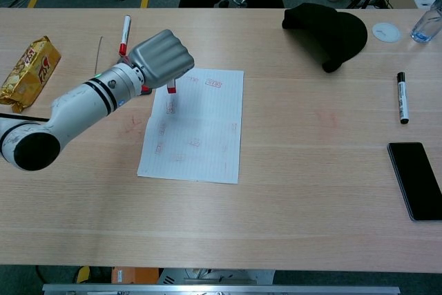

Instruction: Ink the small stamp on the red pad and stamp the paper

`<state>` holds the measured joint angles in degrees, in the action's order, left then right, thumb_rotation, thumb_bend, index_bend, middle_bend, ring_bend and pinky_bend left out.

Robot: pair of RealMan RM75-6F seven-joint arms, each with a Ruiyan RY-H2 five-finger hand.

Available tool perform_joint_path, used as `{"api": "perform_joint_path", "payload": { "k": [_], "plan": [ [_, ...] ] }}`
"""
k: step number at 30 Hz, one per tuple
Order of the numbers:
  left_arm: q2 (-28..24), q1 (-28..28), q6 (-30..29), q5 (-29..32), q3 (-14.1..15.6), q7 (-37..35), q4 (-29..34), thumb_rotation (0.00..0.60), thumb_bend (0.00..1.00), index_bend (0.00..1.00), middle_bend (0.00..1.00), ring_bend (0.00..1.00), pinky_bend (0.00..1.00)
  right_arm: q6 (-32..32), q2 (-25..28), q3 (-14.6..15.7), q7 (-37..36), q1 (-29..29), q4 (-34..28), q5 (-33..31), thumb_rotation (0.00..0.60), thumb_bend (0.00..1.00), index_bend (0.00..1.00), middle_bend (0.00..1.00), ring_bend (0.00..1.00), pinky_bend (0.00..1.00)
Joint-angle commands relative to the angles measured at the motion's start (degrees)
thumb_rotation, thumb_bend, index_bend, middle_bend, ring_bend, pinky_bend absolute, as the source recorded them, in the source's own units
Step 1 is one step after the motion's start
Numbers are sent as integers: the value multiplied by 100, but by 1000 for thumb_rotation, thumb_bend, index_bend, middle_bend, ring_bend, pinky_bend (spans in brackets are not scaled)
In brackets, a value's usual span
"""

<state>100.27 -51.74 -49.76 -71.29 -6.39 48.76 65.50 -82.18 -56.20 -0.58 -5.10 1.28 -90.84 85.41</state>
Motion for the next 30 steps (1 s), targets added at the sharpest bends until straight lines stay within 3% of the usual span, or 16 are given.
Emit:
{"api": "perform_joint_path", "payload": {
  "k": [1, 30],
  "plan": [
    [99, -38, 77, 34, 9, -139, -195, 600, 295, 653, 1000, 1000, 1000, 3, 1, -3, 17, 3, -14, -1, 600, 52, 299, 377, 341, 481],
    [729, -134, 446, -11, 113, -874, -1434, 600, 295, 657, 1000, 1000, 1000, 17, 51, -19, 183, -15, -146, -71, 600, 52, 299, 377, 341, 481]
  ]
}}
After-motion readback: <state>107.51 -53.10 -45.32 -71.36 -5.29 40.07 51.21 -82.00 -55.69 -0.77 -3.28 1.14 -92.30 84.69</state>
